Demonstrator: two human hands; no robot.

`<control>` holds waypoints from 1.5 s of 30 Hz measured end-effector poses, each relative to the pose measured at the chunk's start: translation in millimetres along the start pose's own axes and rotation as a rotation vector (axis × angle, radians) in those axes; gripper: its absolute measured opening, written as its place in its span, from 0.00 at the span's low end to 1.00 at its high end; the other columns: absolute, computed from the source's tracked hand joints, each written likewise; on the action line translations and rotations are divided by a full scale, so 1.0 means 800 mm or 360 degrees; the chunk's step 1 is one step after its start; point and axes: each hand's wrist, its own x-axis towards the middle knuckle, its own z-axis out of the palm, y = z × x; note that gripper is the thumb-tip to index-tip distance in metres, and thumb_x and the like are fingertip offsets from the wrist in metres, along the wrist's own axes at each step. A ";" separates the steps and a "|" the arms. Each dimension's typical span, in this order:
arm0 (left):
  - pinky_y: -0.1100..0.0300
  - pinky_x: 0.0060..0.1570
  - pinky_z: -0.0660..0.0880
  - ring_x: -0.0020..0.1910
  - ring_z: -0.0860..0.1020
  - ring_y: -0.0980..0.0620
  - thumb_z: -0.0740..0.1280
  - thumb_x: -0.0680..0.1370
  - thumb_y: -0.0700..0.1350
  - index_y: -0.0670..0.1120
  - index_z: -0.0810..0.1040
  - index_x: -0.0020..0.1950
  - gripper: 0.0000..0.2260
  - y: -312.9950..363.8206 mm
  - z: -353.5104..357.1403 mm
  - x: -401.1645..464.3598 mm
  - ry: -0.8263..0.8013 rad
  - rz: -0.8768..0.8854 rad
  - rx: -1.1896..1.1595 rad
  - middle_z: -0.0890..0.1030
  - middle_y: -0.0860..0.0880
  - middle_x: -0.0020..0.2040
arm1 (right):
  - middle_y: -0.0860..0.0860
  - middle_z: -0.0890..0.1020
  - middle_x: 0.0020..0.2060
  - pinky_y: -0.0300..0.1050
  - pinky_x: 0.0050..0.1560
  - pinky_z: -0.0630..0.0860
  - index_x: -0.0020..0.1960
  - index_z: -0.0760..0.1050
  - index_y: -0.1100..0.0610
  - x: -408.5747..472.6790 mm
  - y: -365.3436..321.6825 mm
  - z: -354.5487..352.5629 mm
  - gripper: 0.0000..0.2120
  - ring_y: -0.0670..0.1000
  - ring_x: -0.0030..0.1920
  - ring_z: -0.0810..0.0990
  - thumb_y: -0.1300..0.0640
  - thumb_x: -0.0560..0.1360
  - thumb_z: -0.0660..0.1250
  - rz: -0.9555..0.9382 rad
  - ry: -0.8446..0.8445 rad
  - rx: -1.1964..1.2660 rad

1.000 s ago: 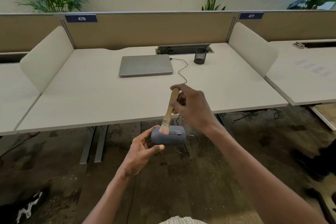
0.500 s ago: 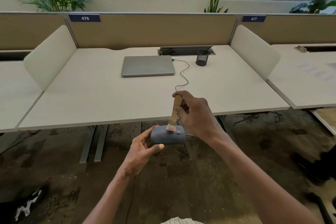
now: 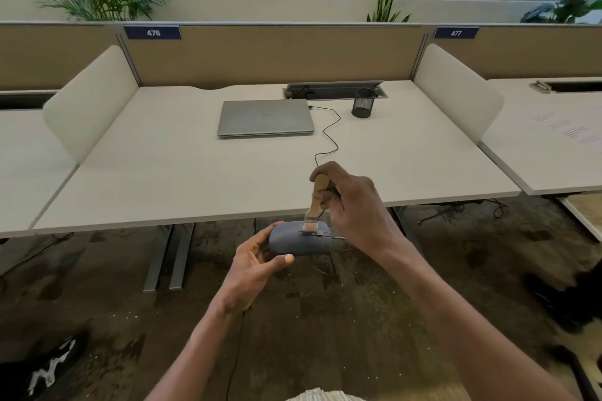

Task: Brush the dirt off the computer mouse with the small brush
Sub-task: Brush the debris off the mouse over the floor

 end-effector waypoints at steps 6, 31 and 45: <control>0.58 0.62 0.79 0.68 0.78 0.50 0.84 0.62 0.55 0.51 0.75 0.70 0.39 0.003 0.005 0.001 0.0015 -0.0002 0.0024 0.80 0.48 0.67 | 0.52 0.82 0.43 0.44 0.42 0.82 0.59 0.72 0.53 0.001 0.000 0.004 0.19 0.51 0.43 0.84 0.73 0.76 0.66 0.0062 0.0100 0.0078; 0.67 0.55 0.78 0.64 0.79 0.58 0.80 0.68 0.45 0.57 0.75 0.66 0.28 0.004 0.009 0.003 0.0016 0.0068 0.0100 0.79 0.50 0.66 | 0.52 0.81 0.41 0.46 0.39 0.82 0.59 0.70 0.53 -0.004 -0.012 0.003 0.19 0.51 0.40 0.83 0.72 0.76 0.66 -0.0030 0.0054 -0.0024; 0.61 0.61 0.79 0.66 0.79 0.53 0.81 0.67 0.44 0.51 0.74 0.69 0.32 0.006 0.003 -0.001 0.0070 0.0044 0.0054 0.79 0.48 0.66 | 0.53 0.81 0.41 0.51 0.38 0.82 0.63 0.72 0.55 -0.005 -0.019 -0.010 0.17 0.53 0.40 0.82 0.68 0.77 0.67 0.0039 -0.0023 -0.0158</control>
